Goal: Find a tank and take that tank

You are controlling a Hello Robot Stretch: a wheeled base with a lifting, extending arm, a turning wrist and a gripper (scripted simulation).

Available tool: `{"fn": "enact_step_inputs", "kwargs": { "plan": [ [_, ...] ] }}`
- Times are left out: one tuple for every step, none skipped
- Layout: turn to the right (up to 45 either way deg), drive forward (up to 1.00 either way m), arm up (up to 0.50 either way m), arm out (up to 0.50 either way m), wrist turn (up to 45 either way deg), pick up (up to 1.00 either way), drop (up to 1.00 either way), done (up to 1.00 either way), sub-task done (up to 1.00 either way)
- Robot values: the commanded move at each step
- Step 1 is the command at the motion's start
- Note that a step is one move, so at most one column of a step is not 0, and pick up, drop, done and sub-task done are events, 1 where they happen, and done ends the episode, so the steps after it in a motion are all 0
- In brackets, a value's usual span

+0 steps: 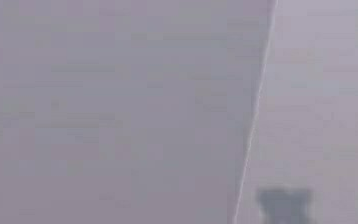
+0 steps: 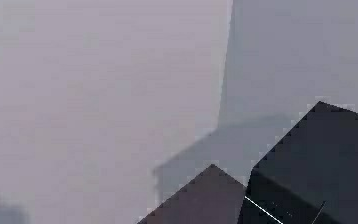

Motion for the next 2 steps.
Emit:
{"fn": "enact_step_inputs", "kwargs": {
  "plan": [
    [33.0, 0.0, 0.0, 0.0, 0.0, 0.0, 0.0, 0.0, 0.0],
    [0.0, 0.35, 0.0, 0.0, 0.0, 0.0, 0.0, 0.0, 0.0]
  ]
}}
